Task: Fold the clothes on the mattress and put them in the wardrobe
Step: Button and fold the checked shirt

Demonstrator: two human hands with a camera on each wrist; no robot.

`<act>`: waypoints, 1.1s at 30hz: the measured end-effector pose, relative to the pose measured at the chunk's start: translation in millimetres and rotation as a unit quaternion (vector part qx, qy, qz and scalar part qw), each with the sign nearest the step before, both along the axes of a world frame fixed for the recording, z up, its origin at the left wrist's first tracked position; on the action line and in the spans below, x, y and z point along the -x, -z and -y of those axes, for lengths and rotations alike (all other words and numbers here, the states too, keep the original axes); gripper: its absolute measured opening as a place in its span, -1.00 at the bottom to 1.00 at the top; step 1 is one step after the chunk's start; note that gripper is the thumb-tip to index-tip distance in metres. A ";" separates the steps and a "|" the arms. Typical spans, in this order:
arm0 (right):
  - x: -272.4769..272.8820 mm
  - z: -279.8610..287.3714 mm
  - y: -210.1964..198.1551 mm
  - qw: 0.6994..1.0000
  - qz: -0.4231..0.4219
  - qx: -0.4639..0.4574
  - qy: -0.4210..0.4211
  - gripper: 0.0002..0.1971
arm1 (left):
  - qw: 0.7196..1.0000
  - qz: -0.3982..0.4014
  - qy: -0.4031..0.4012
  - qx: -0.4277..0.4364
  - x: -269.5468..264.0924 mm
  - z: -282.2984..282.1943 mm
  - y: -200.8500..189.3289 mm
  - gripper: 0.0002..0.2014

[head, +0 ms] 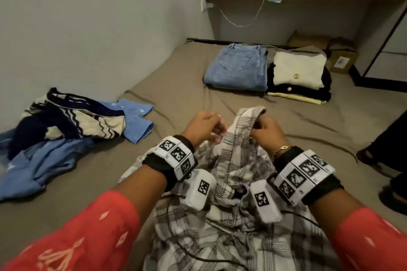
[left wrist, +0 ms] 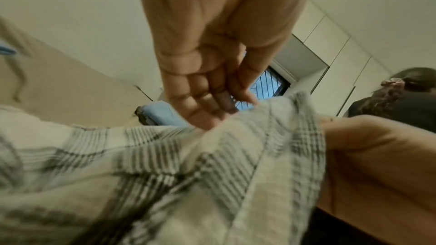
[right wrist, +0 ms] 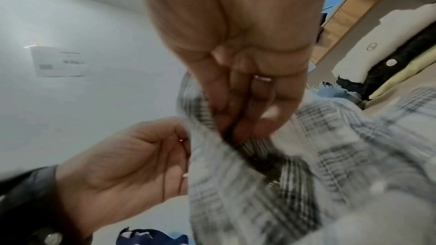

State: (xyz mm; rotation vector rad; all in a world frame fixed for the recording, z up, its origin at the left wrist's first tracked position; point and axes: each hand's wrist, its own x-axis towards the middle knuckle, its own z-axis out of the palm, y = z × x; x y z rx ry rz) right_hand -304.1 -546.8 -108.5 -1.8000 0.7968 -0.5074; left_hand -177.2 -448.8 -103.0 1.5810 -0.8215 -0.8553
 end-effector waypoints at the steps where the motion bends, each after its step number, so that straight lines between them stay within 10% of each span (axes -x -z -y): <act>1: 3.2 -4.6 -1.9 0.998 -0.002 0.038 0.050 -0.75 | 0.999 -0.035 -0.001 0.010 4.6 -9.0 -10.1 -0.68; 8: 16.1 -70.2 -30.4 0.946 -0.093 0.308 0.026 -0.45 | 0.994 0.090 0.068 0.003 37.2 -44.4 -41.1 -0.63; 14: 39.1 -71.1 -50.6 0.918 0.064 0.379 0.097 -0.58 | 0.995 0.083 0.042 0.048 35.8 -71.3 -61.1 -0.91; 18: 42.3 -56.4 -63.3 0.949 0.045 0.308 0.042 -0.76 | 0.979 0.192 0.070 0.025 38.3 -81.8 -71.7 -0.65; 22: 57.2 -27.6 -84.1 0.997 0.025 -0.005 -0.077 -0.80 | 0.900 0.428 0.024 -0.081 33.4 -95.0 -84.2 -0.88; 26: 63.6 -23.6 -89.8 0.970 0.029 -0.189 -0.149 -0.75 | 0.956 0.274 -0.007 -0.106 26.8 -92.7 -86.5 -0.79; 30: 69.8 -16.8 -88.7 0.972 -0.038 -0.092 -0.213 -0.77 | 0.998 -0.017 -0.042 -0.050 29.5 -92.0 -90.6 -0.69; 33: 78.6 -15.8 -87.3 0.974 -0.127 0.023 -0.185 -0.78 | 0.999 0.010 -0.025 -0.038 31.6 -91.8 -84.3 -0.87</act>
